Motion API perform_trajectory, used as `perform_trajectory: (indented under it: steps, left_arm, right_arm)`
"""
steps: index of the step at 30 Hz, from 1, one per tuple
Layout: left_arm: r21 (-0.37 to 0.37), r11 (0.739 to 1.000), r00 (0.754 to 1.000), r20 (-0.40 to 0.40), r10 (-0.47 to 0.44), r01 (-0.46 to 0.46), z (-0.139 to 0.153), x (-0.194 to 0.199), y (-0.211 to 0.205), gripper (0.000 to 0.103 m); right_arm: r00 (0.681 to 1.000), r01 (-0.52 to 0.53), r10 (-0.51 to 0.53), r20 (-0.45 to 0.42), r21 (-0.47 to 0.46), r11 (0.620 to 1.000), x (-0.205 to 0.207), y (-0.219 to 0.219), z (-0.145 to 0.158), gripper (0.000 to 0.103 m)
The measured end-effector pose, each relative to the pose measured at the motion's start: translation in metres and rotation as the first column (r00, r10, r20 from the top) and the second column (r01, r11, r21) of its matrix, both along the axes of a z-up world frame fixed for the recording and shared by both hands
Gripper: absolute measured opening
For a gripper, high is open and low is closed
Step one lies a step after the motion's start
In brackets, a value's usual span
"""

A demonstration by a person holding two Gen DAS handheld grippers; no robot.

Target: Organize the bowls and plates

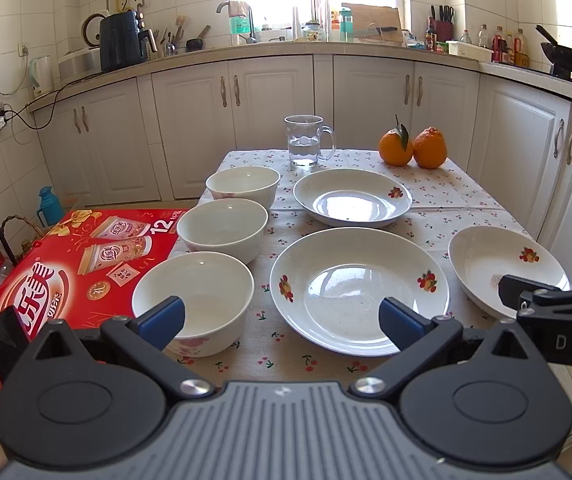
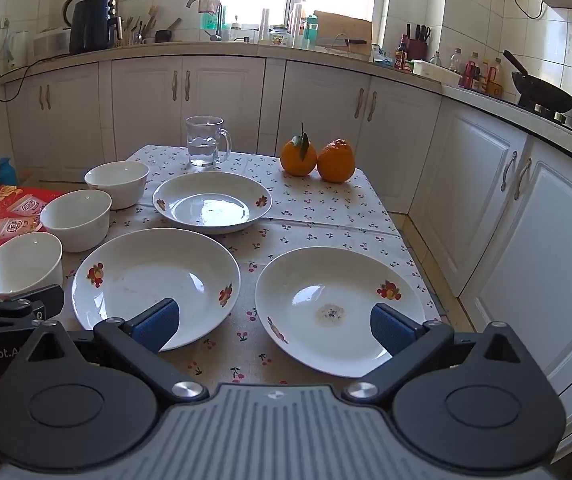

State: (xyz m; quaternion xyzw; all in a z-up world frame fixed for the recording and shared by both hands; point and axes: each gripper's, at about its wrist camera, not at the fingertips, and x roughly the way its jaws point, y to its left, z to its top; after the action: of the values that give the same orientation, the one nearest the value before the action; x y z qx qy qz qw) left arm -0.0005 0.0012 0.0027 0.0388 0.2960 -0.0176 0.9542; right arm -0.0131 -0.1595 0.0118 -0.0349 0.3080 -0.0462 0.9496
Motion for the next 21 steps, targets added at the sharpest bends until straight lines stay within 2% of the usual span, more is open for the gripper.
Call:
perform_trajectory:
  steps: [21]
  left_arm:
    - [0.0,1.0,1.0,-0.004,0.001,-0.001,0.0004,-0.0001,-0.0002,0.102]
  right_arm:
    - [1.0,0.001,-0.001,0.002,-0.005,1.0,-0.0016,0.0009,0.0033,0.103]
